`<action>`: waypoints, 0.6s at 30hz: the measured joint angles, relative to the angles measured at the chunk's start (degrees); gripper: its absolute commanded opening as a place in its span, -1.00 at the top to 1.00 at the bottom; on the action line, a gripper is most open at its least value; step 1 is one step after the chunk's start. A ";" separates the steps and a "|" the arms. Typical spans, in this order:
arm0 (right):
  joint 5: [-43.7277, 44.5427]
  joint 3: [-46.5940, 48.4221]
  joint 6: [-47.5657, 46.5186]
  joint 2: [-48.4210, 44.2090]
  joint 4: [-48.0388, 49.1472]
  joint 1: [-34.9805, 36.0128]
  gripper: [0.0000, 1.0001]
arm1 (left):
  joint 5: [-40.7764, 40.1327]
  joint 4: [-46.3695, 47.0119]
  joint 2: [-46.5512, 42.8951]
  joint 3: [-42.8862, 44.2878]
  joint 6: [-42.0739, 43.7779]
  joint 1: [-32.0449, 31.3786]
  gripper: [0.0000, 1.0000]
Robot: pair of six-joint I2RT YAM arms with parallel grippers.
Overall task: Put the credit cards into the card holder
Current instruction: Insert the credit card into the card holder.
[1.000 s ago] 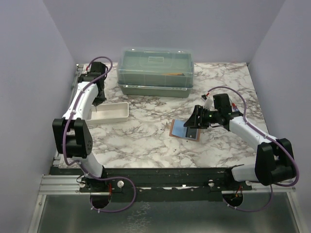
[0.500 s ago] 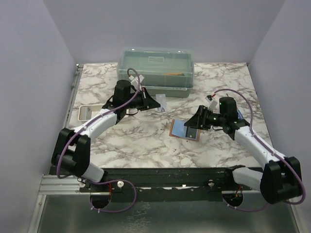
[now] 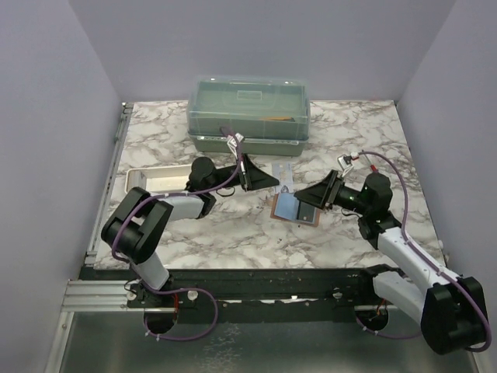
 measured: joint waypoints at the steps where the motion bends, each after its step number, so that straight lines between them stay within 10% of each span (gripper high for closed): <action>1: -0.04 0.00 0.90 0.42 1.22 0.00 -0.10 | 0.26 3.48 1.25 -0.28 -1.84 -0.46 1.00; 18: -2.21 0.28 7.96 10.40 14.80 -0.39 0.55 | 3.19 20.83 12.66 -1.53 -17.27 -2.84 1.00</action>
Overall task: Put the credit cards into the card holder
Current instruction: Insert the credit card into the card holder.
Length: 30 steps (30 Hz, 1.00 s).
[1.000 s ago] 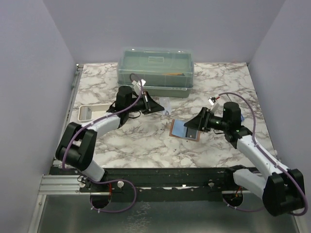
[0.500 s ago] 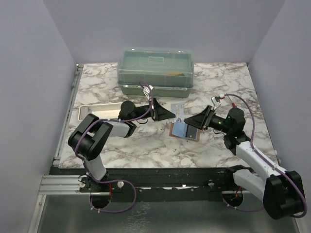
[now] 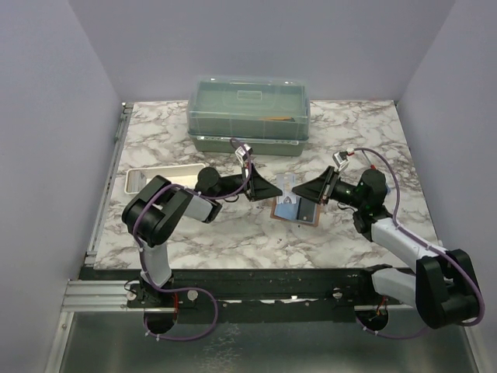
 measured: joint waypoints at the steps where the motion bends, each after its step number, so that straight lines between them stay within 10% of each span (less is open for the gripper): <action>1: -0.07 0.00 0.24 0.24 0.55 -0.04 0.63 | 0.04 0.02 0.20 0.00 -0.04 -0.02 1.00; 12: -1.09 -0.09 0.98 3.15 2.91 -0.39 0.99 | 0.39 -0.44 1.33 -0.04 1.42 -0.66 0.98; 16: -0.76 -0.48 -0.17 3.10 0.90 -1.01 0.99 | 0.39 -4.61 1.20 0.24 4.70 -0.74 0.16; 20: 1.16 -1.90 -3.19 0.94 -6.93 -2.25 0.99 | -0.11 -15.93 0.37 0.72 10.43 -1.03 -0.18; 30: 4.92 -5.57 -13.73 -0.04 -23.58 -8.90 0.99 | -8.09 -59.06 -0.96 13.97 34.12 -1.42 -0.09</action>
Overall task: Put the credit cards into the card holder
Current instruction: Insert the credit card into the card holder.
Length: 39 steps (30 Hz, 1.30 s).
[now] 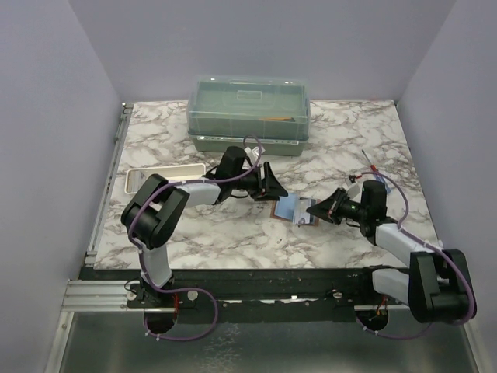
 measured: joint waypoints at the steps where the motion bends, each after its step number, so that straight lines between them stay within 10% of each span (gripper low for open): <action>1: -0.07 -0.15 -0.61 1.51 -0.31 -0.44 1.00 | -0.44 -2.51 0.00 1.38 1.51 -0.26 -0.05; 17: 0.17 3.45 -7.28 13.68 -1.97 -2.32 0.99 | -13.73 -30.25 7.34 14.88 17.66 -5.01 0.00; 39: 4.22 10.27 -16.85 16.61 -12.44 -2.32 0.99 | -25.62 -41.86 9.14 21.99 21.73 -7.80 0.14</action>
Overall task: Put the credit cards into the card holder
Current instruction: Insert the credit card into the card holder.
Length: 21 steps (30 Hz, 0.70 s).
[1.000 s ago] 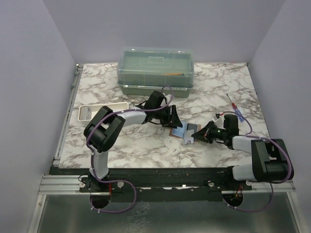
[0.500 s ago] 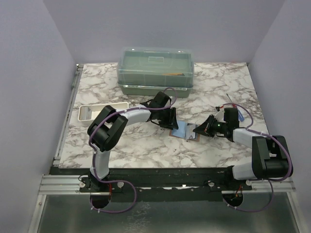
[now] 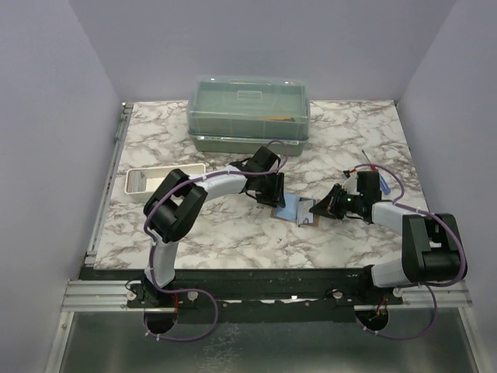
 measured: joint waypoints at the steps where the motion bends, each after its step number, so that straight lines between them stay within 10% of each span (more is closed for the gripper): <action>1: -0.02 0.02 -0.11 0.09 -0.04 0.00 0.99 | -0.57 -0.66 0.17 0.35 0.11 -0.15 0.11; 21: -0.31 0.96 -1.70 1.57 -0.57 0.00 0.99 | -12.83 -0.11 -2.49 -0.26 0.11 -5.88 -0.41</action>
